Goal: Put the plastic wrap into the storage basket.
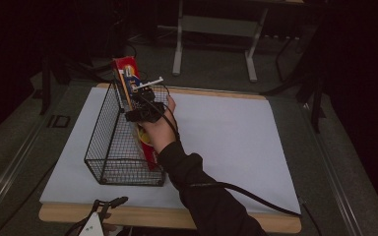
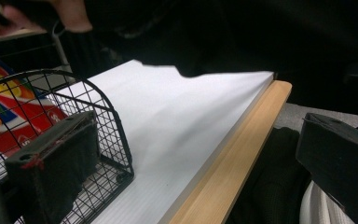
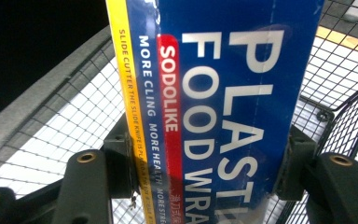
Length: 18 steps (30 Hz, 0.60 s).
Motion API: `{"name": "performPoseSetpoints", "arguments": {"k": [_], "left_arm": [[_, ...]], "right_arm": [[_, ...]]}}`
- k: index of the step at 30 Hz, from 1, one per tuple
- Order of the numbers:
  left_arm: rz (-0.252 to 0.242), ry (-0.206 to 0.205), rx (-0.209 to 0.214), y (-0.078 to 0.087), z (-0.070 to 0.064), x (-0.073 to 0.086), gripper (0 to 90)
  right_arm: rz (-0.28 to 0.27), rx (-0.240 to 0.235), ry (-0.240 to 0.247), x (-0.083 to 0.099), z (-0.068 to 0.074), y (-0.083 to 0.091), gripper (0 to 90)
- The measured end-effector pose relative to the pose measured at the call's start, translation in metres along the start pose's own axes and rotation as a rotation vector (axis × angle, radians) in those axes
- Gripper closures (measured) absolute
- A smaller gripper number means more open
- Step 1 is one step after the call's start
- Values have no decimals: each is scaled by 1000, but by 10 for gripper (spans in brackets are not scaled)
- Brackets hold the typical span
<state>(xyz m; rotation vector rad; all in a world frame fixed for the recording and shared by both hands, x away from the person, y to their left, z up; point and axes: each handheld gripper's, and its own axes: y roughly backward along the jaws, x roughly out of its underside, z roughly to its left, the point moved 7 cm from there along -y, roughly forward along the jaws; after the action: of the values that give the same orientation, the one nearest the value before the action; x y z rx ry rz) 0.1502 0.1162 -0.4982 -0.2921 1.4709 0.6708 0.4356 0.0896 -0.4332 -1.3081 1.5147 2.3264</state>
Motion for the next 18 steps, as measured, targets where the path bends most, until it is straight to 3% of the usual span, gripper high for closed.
{"name": "performPoseSetpoints", "arguments": {"k": [8, 12, 18], "left_arm": [[-7, 3, 8, 1, -1, -1, 1], [-8, 1, 10, 1, -1, -1, 1], [-10, 1, 14, 1, -2, -1, 1]], "right_arm": [[-36, 12, 40, 3, 3, -15, 386], [-62, 7, 34, 1, 0, -23, 385], [-28, 28, 44, -1, -7, -36, 384]]}}
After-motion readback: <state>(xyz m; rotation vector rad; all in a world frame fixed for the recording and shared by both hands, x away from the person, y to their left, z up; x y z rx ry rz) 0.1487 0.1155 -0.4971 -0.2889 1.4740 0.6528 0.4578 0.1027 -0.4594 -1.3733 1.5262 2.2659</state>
